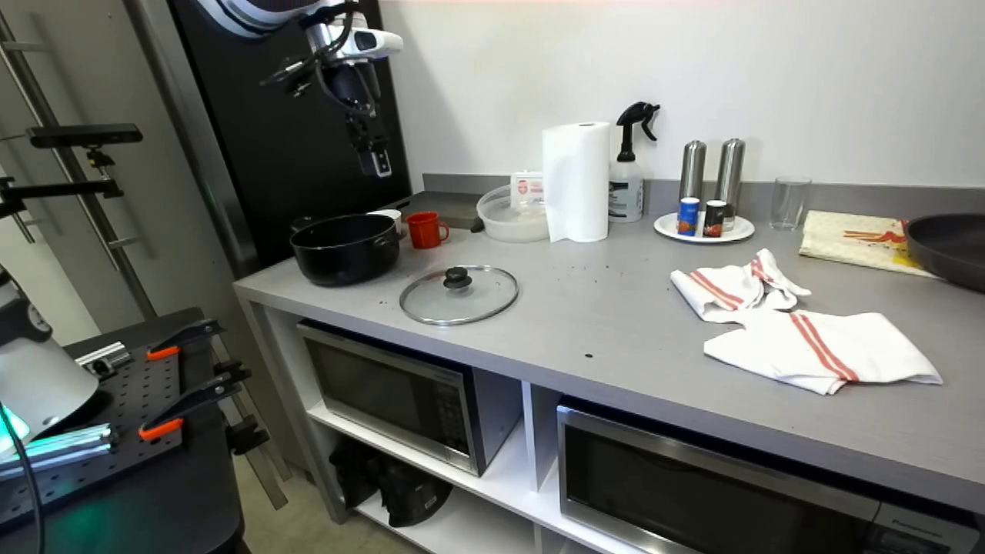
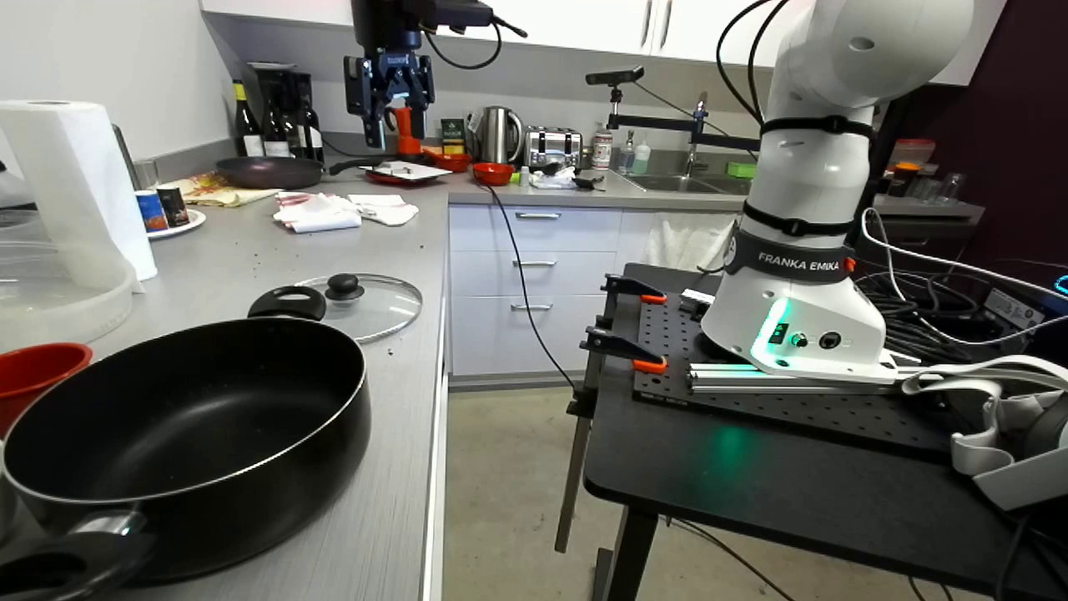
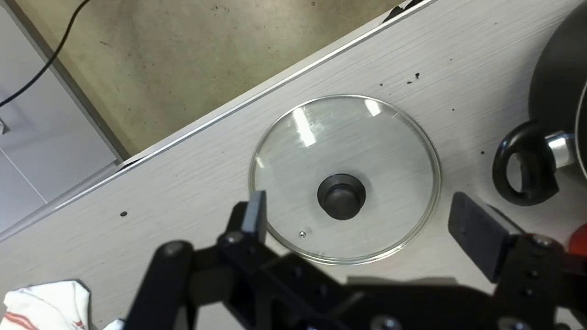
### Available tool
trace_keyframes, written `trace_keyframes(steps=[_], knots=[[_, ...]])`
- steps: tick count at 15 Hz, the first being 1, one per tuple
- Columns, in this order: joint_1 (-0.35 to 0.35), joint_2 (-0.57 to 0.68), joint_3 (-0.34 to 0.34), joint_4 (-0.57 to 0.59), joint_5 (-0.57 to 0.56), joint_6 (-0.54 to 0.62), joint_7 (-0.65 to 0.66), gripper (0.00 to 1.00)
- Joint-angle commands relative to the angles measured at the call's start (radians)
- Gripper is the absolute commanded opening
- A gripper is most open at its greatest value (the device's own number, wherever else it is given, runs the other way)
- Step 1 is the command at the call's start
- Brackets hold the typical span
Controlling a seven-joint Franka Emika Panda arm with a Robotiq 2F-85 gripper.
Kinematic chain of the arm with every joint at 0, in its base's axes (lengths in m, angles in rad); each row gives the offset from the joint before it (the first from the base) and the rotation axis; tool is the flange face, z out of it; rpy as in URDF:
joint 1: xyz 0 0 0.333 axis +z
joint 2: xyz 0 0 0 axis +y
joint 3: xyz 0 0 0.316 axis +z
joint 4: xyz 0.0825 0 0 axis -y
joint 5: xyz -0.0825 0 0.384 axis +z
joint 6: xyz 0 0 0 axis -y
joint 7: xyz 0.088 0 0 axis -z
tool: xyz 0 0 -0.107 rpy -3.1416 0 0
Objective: Put the lid on the pot
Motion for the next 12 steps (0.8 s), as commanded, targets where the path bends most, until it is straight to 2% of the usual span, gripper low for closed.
trace_keyframes(steps=[1, 6, 12], knots=[[0.0, 0.142, -0.046, 0.119, 0.042, 0.025, -0.115, 1.0], [-0.013, 0.311, -0.063, 0.249, 0.146, 0.042, -0.264, 1.0], [-0.015, 0.491, -0.059, 0.395, 0.165, 0.017, -0.294, 1.0]])
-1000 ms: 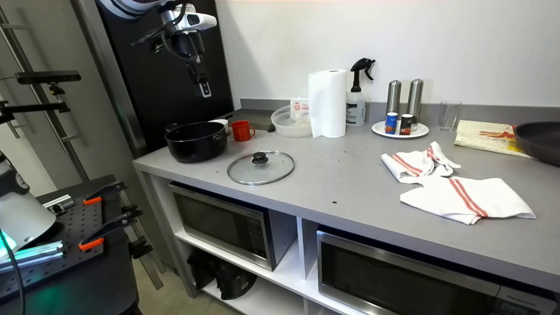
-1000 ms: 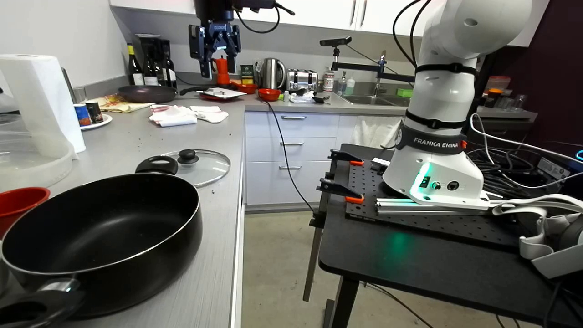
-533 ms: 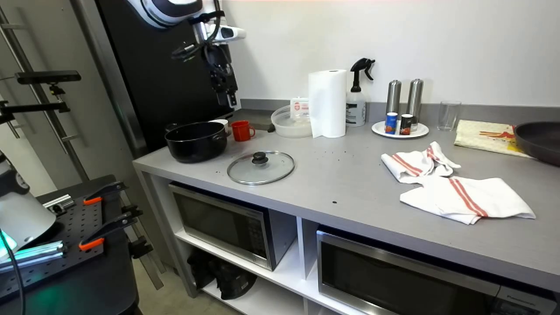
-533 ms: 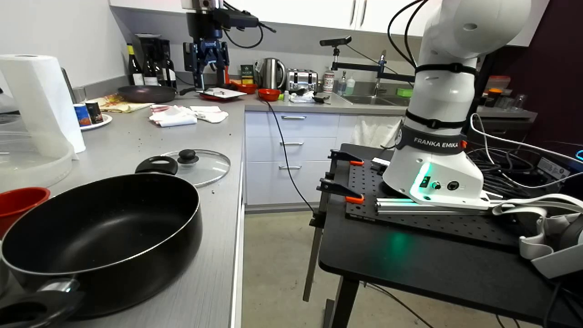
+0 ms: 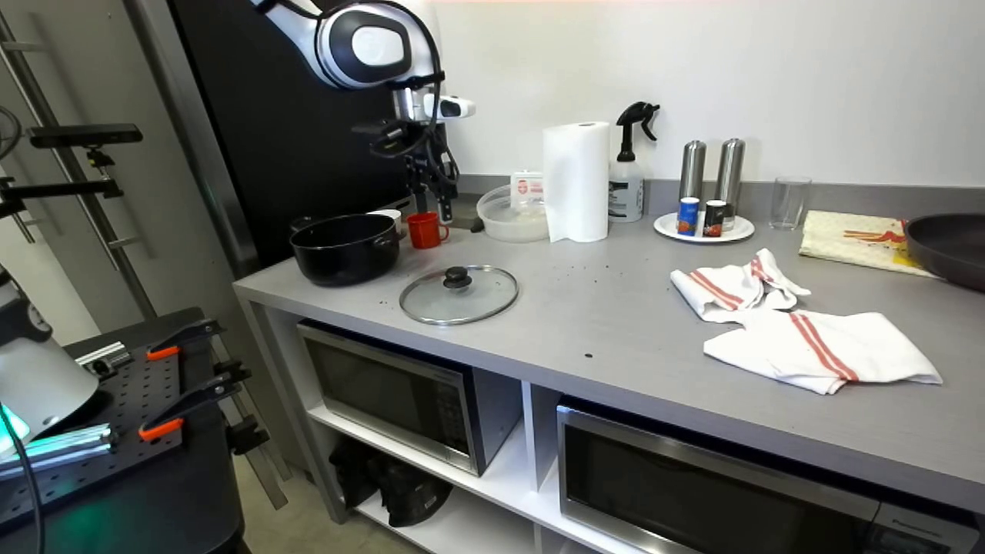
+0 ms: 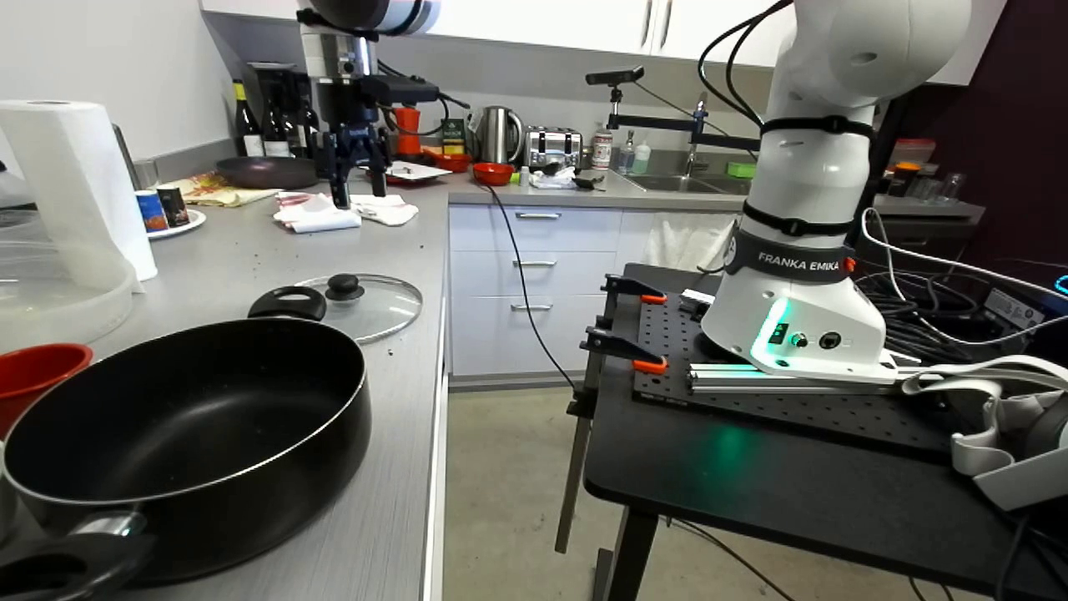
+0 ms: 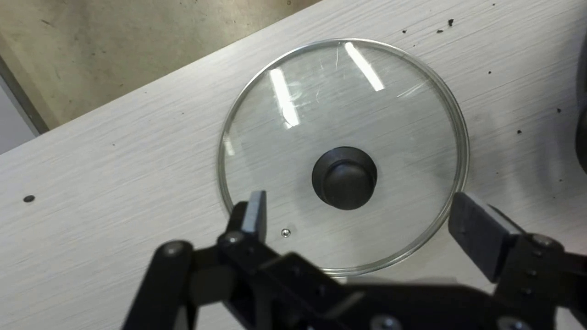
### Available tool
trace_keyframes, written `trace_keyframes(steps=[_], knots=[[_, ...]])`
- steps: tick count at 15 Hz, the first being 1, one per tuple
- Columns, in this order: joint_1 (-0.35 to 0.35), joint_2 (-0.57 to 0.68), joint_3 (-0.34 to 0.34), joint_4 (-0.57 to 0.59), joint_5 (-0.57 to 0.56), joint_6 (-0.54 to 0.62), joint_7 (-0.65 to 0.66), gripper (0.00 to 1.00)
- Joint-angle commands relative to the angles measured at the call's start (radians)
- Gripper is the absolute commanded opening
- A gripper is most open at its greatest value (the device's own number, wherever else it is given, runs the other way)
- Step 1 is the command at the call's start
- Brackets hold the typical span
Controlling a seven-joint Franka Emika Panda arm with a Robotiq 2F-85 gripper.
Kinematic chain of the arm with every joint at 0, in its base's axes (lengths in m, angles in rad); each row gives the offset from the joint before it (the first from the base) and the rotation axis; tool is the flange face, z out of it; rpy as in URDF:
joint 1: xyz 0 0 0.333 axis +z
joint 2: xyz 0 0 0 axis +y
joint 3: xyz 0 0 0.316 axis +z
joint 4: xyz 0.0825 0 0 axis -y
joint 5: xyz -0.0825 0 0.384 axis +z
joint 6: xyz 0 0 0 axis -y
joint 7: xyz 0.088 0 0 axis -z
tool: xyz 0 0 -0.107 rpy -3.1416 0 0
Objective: Put the lid on the pot
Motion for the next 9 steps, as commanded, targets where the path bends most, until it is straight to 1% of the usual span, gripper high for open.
trace_keyframes(steps=[1, 9], knots=[[0.002, 0.117, -0.001, 0.116, 0.022, -0.026, -0.032, 1.0], [-0.004, 0.289, 0.007, 0.285, 0.025, -0.053, -0.047, 1.0]])
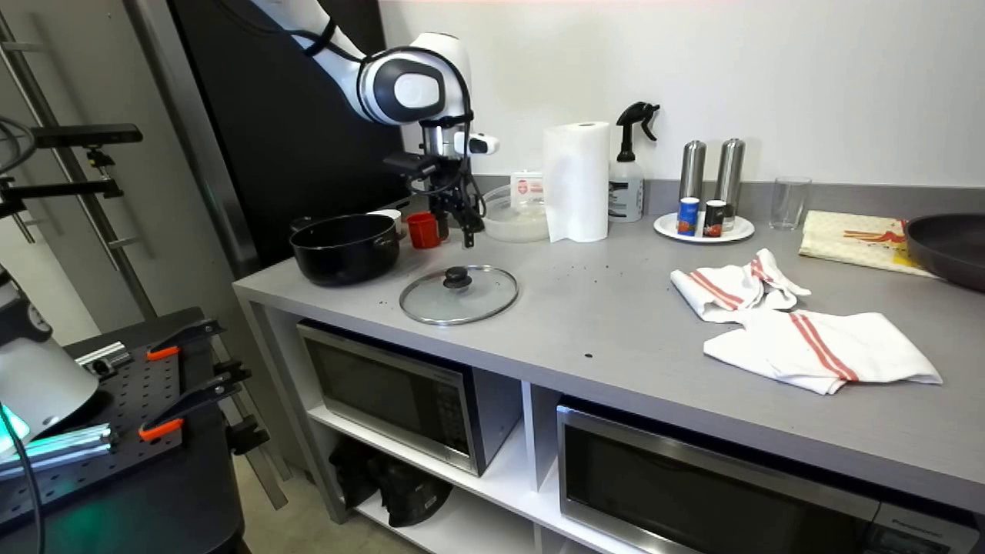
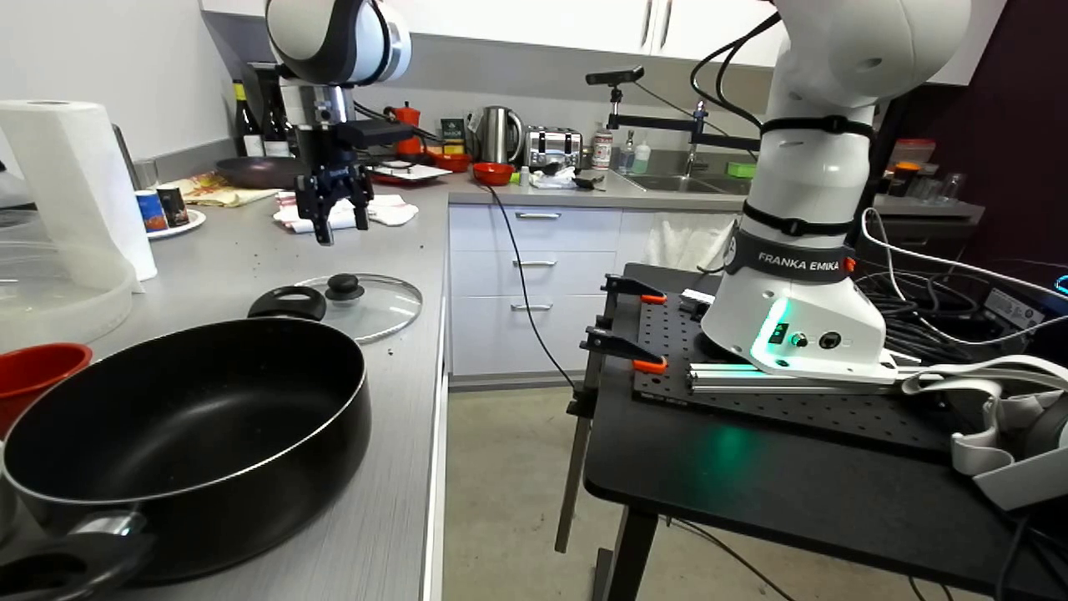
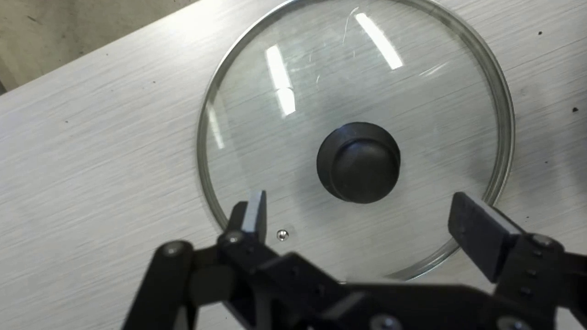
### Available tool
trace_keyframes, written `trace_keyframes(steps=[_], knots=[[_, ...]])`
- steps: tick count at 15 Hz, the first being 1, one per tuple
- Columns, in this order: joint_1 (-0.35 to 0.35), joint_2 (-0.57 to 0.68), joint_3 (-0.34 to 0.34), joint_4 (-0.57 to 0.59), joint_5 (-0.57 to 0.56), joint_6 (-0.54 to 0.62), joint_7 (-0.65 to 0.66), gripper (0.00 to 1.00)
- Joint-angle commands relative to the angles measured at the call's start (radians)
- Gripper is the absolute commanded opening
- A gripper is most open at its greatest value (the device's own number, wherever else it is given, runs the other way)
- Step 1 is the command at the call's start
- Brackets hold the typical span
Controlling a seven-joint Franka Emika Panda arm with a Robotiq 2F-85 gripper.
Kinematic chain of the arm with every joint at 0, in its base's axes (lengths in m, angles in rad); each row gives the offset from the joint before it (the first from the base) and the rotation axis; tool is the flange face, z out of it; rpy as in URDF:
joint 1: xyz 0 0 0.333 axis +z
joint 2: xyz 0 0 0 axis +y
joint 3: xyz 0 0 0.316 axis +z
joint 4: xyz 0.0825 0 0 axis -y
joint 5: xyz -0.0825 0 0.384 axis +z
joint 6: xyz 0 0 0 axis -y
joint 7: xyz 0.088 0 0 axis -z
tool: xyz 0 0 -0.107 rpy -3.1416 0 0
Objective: Put the lid on the pot
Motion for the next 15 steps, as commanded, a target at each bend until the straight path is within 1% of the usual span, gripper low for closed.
trace_keyframes(steps=[1, 7, 13, 14, 15], knots=[[-0.004, 0.091, 0.006, 0.113, 0.023, -0.048, -0.037, 1.0], [-0.001, 0.195, 0.008, 0.216, 0.02, -0.101, -0.038, 1.0], [-0.001, 0.246, 0.016, 0.265, 0.022, -0.134, -0.041, 1.0], [-0.001, 0.249, 0.016, 0.268, 0.022, -0.136, -0.042, 0.78], [-0.002, 0.252, 0.018, 0.271, 0.022, -0.138, -0.043, 0.74]])
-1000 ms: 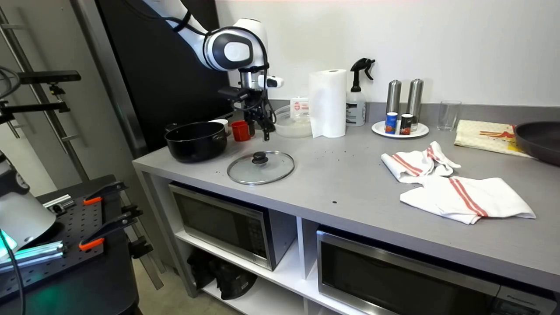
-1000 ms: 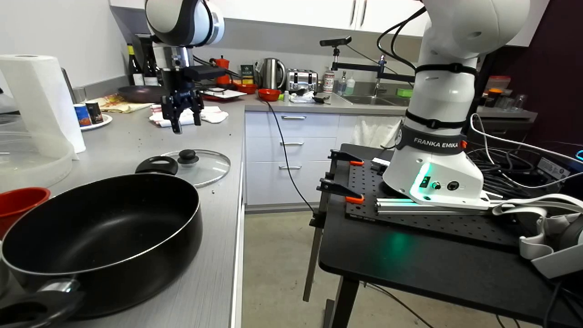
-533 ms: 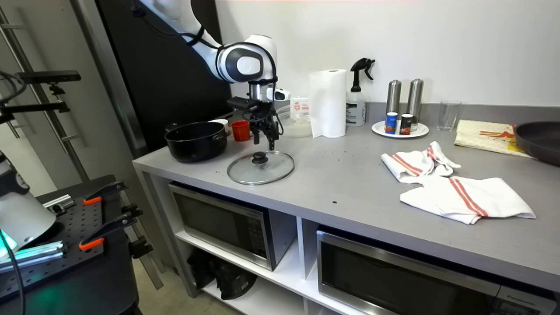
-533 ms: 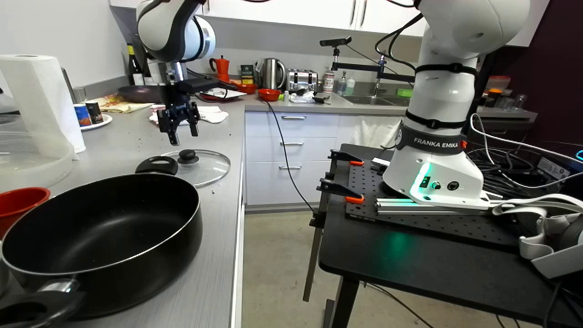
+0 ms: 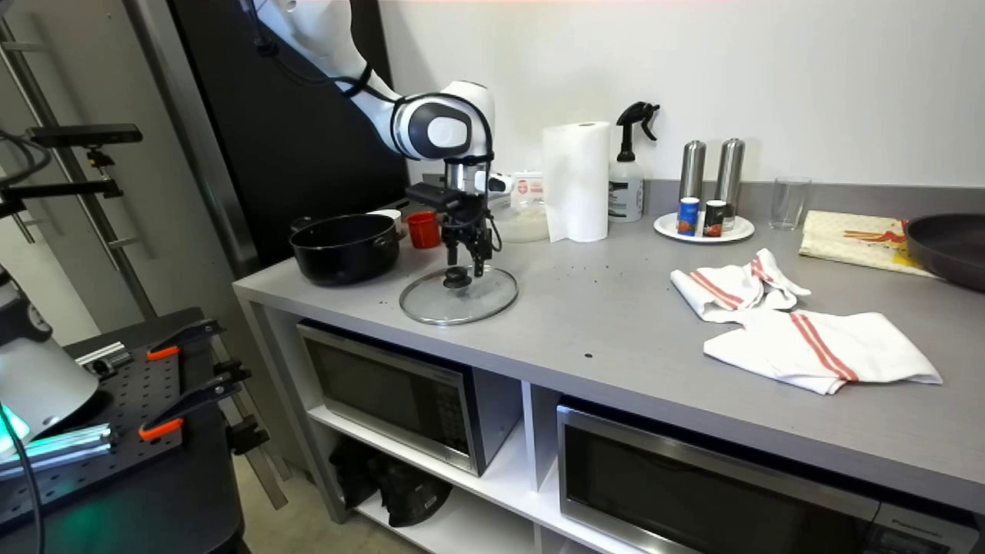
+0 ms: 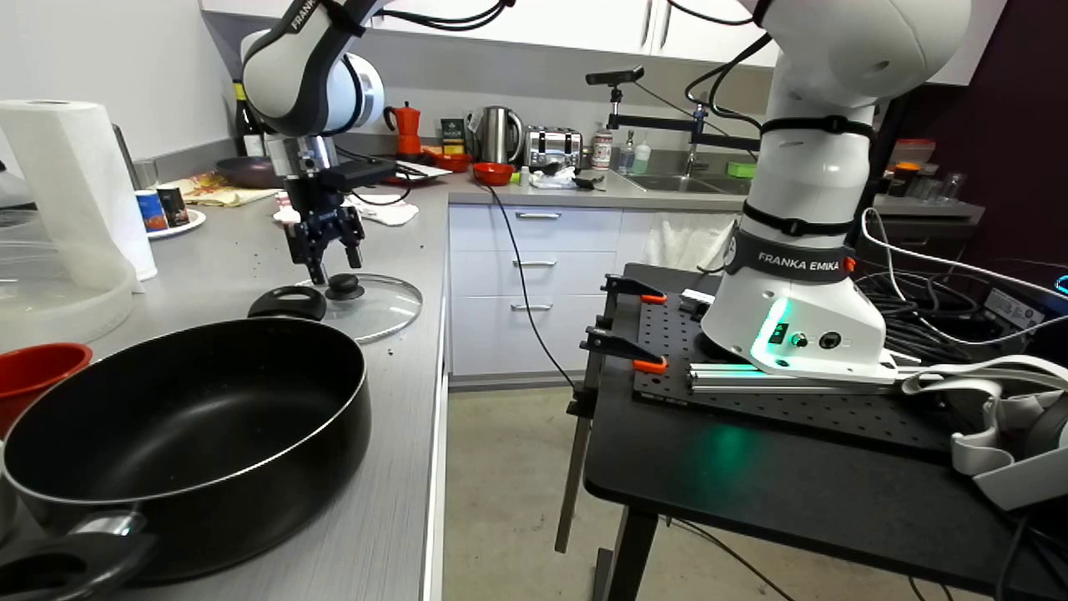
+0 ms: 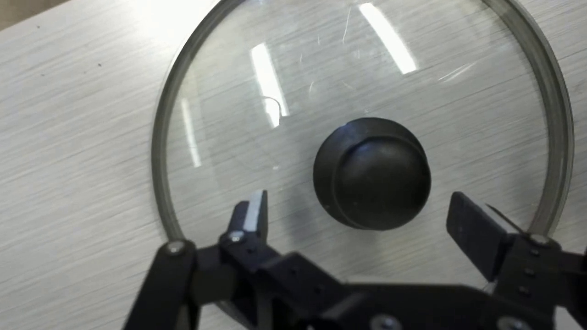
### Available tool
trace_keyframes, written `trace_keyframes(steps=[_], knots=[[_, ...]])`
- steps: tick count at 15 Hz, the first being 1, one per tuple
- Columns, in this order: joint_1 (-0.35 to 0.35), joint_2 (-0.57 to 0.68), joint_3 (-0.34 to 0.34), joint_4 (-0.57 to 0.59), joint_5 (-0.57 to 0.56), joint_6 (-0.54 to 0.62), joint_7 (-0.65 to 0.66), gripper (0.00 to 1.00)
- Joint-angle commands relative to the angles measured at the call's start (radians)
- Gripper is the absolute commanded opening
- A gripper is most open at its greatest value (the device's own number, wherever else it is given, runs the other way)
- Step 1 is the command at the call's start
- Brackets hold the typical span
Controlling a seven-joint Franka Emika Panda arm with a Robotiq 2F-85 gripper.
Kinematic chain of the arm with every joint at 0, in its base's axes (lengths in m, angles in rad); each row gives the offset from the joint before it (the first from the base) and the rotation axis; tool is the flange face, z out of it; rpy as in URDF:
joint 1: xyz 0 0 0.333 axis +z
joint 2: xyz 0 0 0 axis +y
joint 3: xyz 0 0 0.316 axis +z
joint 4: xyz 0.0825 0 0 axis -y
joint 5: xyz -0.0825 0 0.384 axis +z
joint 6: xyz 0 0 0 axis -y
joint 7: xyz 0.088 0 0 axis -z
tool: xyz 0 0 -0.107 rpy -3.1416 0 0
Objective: Put the lid on the pot
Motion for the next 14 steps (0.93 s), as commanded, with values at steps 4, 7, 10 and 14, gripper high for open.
trace_keyframes(steps=[4, 7, 10, 14], knots=[[-0.004, 0.03, 0.011, 0.046, 0.025, -0.037, -0.035, 0.44], [-0.005, 0.026, 0.014, 0.041, 0.027, -0.035, -0.041, 0.23], [-0.007, 0.02, 0.016, 0.035, 0.03, -0.032, -0.044, 0.23], [-0.005, 0.004, 0.015, 0.022, 0.029, -0.025, -0.044, 0.23]])
